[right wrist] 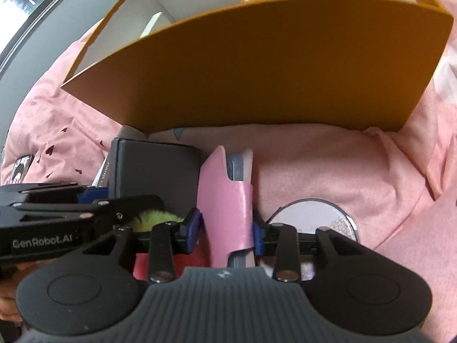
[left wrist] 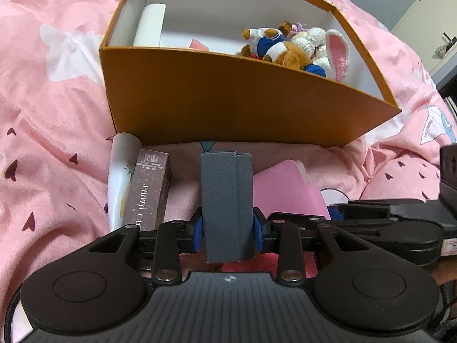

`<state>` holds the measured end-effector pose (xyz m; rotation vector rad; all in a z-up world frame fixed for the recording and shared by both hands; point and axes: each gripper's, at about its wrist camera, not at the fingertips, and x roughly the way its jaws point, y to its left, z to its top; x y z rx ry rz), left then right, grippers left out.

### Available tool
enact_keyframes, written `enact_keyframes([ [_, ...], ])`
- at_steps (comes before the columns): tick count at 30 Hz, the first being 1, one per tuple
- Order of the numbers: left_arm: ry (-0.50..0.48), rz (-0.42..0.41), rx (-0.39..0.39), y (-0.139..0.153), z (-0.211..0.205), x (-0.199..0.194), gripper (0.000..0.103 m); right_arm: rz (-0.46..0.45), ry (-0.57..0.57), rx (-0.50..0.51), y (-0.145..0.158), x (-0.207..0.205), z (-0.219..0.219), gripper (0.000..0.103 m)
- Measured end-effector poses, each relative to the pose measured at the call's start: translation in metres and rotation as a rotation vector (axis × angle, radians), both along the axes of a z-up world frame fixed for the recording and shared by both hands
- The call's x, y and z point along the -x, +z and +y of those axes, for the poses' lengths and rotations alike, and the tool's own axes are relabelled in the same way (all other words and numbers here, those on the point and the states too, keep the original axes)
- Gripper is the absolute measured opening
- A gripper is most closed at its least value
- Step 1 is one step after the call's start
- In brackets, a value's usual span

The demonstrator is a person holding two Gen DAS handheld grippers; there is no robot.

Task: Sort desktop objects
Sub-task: 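Lift the black box and pink case and carry them toward the orange box, then lower the black box and pink case down into the orange box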

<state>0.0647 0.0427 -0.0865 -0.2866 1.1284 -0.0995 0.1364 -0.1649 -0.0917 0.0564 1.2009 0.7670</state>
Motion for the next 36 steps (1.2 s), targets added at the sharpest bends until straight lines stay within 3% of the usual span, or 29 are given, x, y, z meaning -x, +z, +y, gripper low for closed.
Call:
enact_keyframes([
  [3,0.004,-0.018,0.004,0.005,0.002,0.003,0.038,-0.018,-0.019,-0.021,0.012,0.005,-0.006,0.029],
  [7,0.019,-0.041,0.005,0.011,0.000,0.006,0.038,-0.112,-0.030,-0.013,0.033,0.012,-0.016,0.025],
  [15,-0.020,-0.123,-0.006,0.046,-0.014,0.016,0.038,-0.276,-0.026,-0.043,0.079,0.024,-0.033,0.024],
  [26,-0.013,-0.294,0.022,0.108,-0.011,0.015,0.038,-0.473,0.056,-0.091,0.141,0.024,-0.016,0.024],
  [36,0.096,-0.356,0.086,0.119,0.027,-0.031,0.038,-0.493,-0.043,-0.177,0.158,-0.018,0.009,0.024],
])
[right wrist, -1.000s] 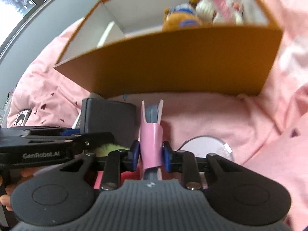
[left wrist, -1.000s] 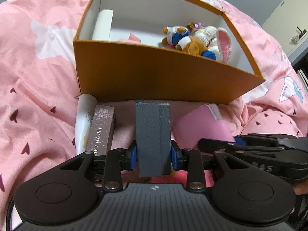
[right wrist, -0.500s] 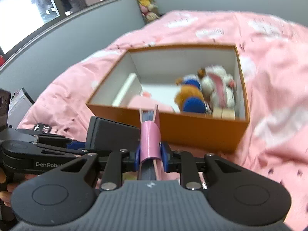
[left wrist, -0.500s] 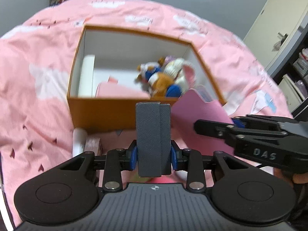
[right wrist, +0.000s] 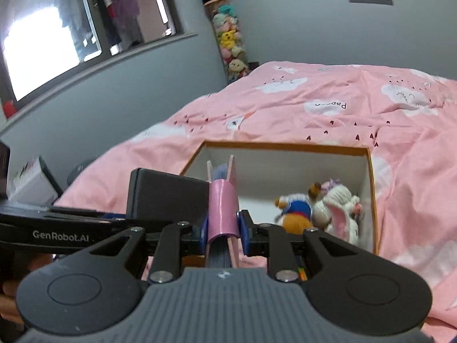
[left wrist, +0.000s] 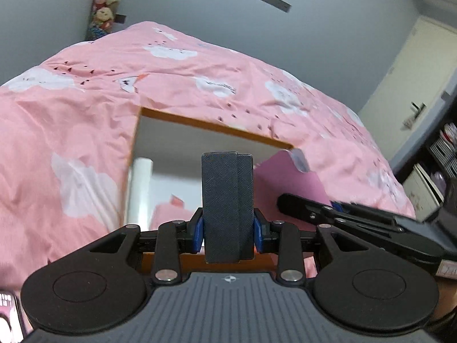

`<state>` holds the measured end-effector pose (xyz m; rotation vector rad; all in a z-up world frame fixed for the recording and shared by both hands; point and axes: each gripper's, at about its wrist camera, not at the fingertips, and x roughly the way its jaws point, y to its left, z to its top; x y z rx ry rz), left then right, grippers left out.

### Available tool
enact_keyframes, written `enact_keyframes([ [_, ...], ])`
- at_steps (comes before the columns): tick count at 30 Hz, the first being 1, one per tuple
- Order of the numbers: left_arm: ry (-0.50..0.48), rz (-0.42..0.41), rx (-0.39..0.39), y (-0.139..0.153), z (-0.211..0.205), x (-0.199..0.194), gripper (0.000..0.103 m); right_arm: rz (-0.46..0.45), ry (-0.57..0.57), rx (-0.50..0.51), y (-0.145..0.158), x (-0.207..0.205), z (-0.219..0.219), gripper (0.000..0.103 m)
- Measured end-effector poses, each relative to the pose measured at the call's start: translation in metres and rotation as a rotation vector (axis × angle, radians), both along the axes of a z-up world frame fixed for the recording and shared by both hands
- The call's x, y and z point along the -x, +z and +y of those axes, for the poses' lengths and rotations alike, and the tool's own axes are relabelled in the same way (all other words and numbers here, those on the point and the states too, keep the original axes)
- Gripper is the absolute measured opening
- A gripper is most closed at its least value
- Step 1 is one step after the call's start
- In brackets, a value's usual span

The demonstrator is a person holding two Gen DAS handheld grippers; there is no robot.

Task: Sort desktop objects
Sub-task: 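Lower the black box and pink case down into the orange box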

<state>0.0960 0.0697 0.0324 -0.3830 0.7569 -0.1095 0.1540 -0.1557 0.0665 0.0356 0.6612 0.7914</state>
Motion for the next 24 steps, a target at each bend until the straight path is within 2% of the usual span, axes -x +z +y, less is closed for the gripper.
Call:
enact_keyframes([
  [5,0.034,0.038,0.015,-0.017,0.014,-0.026,0.038,0.048,-0.085,-0.023,-0.014,-0.029,0.013,0.024],
  [11,0.028,0.132,-0.006,-0.047,0.015,-0.042,0.038,0.198,-0.135,-0.069,-0.047,-0.053,0.023,0.024],
  [17,-0.002,0.181,0.066,-0.063,0.022,-0.046,0.038,0.291,-0.146,-0.089,-0.068,-0.060,0.031,0.024],
  [24,-0.029,0.244,0.060,-0.071,0.017,-0.055,0.038,0.348,-0.158,-0.038,-0.086,-0.065,0.035,0.025],
])
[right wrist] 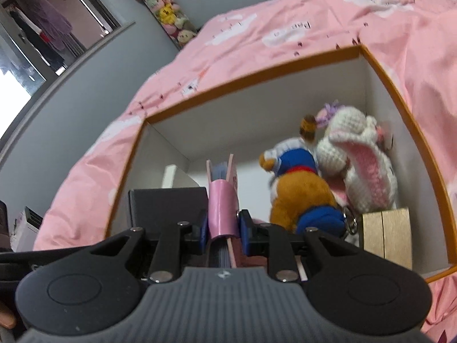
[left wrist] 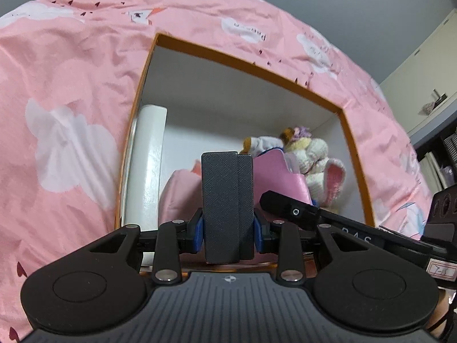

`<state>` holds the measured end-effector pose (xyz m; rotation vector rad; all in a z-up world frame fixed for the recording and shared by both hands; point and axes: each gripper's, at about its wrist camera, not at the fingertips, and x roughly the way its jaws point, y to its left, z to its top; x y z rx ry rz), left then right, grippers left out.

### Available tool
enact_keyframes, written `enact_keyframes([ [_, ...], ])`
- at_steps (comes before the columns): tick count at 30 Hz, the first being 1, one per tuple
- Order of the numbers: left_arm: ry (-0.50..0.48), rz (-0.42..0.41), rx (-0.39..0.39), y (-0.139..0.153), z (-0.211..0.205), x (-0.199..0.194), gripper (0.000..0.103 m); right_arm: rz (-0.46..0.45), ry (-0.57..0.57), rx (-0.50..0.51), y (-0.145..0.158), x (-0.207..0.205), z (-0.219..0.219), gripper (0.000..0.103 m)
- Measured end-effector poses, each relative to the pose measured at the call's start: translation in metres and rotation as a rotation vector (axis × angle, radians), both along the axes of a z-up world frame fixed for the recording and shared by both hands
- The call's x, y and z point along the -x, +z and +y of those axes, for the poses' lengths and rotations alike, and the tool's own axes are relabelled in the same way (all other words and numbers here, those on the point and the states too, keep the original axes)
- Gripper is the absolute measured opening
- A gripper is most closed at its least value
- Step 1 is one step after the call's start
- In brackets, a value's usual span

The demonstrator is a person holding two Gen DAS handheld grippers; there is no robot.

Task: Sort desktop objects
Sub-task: 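Lower the black box and pink case down into the orange box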

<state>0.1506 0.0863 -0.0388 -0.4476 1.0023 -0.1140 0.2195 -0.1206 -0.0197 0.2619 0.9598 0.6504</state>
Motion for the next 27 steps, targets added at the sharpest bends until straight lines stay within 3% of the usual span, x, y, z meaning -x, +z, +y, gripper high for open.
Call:
enact_keyframes([
  [4,-0.014,0.019,-0.021,-0.001,-0.003,-0.005,0.038,0.008,0.003,0.030,-0.004,0.000,0.000,0.028],
  [13,-0.038,0.042,-0.083,0.003,-0.009,-0.006,0.041,-0.071,0.003,0.121,0.007,0.006,-0.006,0.038],
  [15,-0.051,0.041,-0.114,0.005,-0.013,-0.005,0.045,-0.078,0.004,0.134,0.007,0.007,-0.008,0.038],
  [17,-0.068,0.027,-0.152,0.009,-0.018,-0.002,0.058,-0.078,0.001,0.139,0.007,0.008,-0.010,0.038],
  [19,-0.053,0.002,-0.220,0.015,-0.021,0.000,0.064,-0.083,-0.004,0.148,0.008,0.008,-0.011,0.038],
  [21,-0.051,-0.004,-0.244,0.018,-0.020,0.001,0.064,-0.090,-0.001,0.157,0.009,0.008,-0.011,0.038],
  [24,-0.040,0.006,-0.219,0.018,-0.014,0.001,0.064,-0.080,0.013,0.160,0.007,0.007,-0.011,0.038],
  [27,-0.020,0.002,-0.222,0.019,-0.009,0.002,0.052,-0.087,0.026,0.181,0.004,0.007,-0.007,0.031],
])
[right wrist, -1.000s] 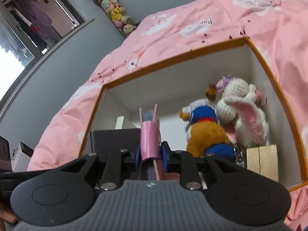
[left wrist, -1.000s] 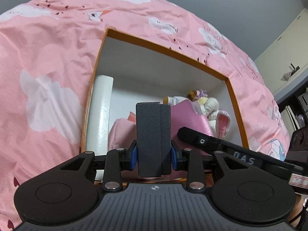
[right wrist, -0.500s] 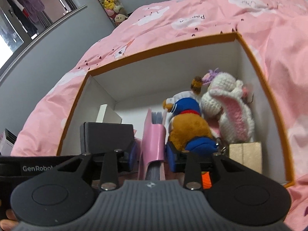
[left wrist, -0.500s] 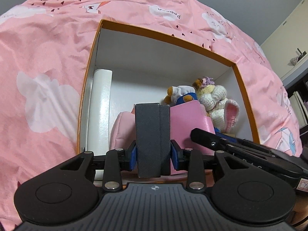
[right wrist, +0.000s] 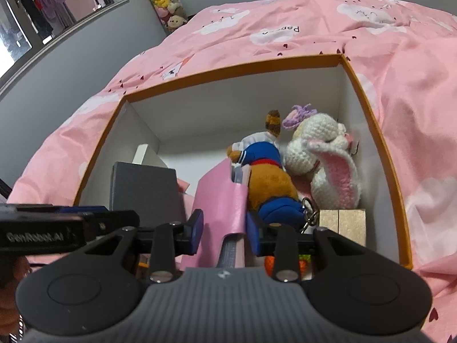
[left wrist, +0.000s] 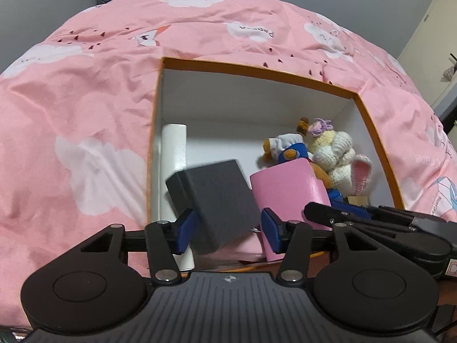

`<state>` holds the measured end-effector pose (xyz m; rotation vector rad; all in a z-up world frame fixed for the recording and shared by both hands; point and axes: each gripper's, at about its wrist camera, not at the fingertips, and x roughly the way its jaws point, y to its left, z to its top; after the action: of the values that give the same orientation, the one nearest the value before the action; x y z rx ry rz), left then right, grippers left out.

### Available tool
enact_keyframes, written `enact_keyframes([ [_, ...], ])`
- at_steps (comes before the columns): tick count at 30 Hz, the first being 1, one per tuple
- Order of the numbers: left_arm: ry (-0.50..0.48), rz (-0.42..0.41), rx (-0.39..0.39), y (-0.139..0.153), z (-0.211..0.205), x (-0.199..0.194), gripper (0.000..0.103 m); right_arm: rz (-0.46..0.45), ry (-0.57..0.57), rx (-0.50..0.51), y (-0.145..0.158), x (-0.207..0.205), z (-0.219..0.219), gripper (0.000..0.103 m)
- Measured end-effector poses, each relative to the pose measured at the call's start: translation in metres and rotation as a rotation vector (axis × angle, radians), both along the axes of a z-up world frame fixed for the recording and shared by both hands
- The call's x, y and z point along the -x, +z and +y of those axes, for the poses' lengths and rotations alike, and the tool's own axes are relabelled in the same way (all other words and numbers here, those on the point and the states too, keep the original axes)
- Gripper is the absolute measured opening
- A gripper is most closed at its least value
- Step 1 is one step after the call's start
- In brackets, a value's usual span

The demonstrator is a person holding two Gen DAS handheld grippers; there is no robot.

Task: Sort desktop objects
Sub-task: 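Lower the black box and pink case down into the orange box, then open both grippers and withdraw them from the orange box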

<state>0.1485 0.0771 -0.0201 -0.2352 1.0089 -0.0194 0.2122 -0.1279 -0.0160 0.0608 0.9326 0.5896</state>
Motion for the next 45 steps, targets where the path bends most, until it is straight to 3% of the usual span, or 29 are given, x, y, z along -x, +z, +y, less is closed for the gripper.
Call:
enact_keyframes([
  [2,0.007,0.005,-0.003,-0.001,0.001,-0.001,0.042,0.010,0.001,-0.012,-0.002,-0.001,0.000,0.030],
  [14,-0.031,0.037,-0.064,-0.012,-0.007,-0.006,0.029,-0.013,0.004,0.035,-0.002,0.001,0.005,0.030],
  [18,-0.042,0.041,-0.092,-0.016,-0.012,-0.006,0.029,-0.039,-0.011,0.024,0.005,0.007,-0.003,0.033],
  [23,-0.048,0.047,-0.109,-0.018,-0.014,-0.006,0.029,-0.007,0.010,0.044,-0.004,0.007,-0.003,0.032],
  [29,-0.046,-0.005,-0.130,-0.012,-0.018,0.003,0.030,-0.028,-0.002,0.033,0.003,0.012,-0.004,0.034],
  [42,-0.032,-0.171,-0.136,0.028,-0.026,0.044,0.039,-0.235,0.029,0.007,0.037,0.050,-0.010,0.066],
  [45,-0.036,-0.203,-0.137,0.035,-0.029,0.055,0.049,-0.277,0.034,-0.020,0.044,0.061,-0.015,0.070],
])
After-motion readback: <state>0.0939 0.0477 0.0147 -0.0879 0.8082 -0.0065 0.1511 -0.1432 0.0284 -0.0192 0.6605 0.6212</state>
